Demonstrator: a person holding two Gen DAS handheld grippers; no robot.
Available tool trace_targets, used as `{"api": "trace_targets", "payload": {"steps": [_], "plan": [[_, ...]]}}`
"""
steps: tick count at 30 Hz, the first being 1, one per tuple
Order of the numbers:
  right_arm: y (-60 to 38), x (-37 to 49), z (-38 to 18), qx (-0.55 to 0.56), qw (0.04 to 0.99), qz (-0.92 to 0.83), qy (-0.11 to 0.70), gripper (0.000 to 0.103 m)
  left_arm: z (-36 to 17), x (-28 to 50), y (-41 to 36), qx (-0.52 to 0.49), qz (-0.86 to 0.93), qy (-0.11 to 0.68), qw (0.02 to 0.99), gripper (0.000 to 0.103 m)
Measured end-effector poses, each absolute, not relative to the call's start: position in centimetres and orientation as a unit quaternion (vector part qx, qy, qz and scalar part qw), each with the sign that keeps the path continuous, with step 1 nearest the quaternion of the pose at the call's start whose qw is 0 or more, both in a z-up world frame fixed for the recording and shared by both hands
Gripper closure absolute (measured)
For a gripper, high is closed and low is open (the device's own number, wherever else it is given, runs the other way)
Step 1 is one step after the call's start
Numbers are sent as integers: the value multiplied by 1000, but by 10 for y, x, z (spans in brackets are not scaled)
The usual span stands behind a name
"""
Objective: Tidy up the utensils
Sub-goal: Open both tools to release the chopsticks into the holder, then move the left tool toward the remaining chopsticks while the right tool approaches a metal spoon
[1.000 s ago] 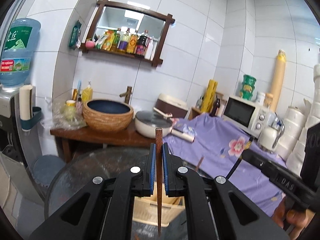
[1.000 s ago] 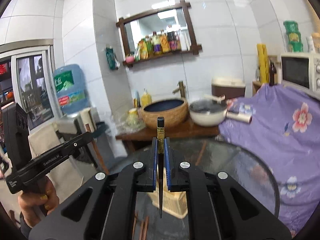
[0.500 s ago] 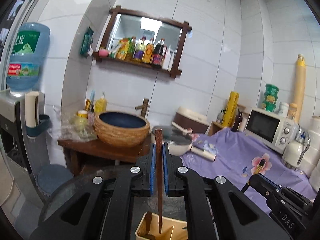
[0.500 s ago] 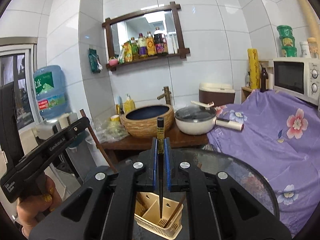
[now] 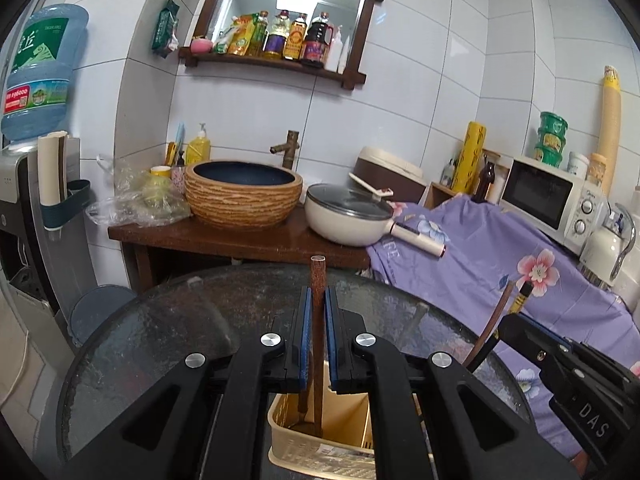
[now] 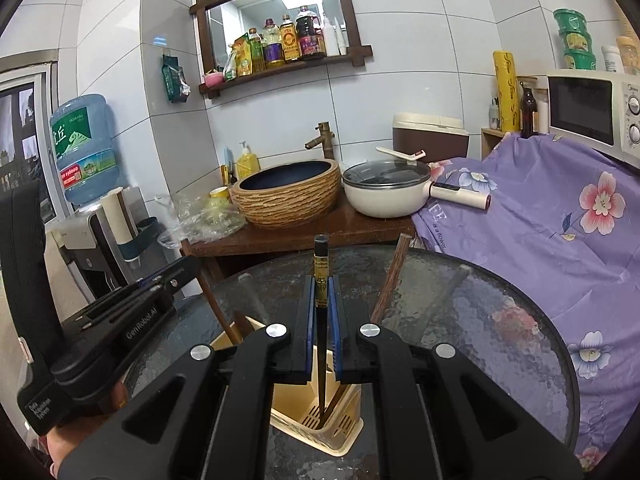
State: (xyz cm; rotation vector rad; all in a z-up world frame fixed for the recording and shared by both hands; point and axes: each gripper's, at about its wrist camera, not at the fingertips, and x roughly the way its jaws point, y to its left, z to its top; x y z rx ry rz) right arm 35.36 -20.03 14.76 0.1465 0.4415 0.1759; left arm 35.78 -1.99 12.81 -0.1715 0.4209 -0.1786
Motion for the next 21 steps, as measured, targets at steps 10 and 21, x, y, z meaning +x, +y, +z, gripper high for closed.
{"api": "trace_targets", "payload": {"steps": [10, 21], "plan": [[-204, 345, 143, 71, 972, 84, 205, 86, 109, 359, -25, -65, -95, 235, 965, 95], [-221, 304, 116, 67, 967, 65, 238, 47, 109, 317, -1, -54, -89, 212, 972, 30]]}}
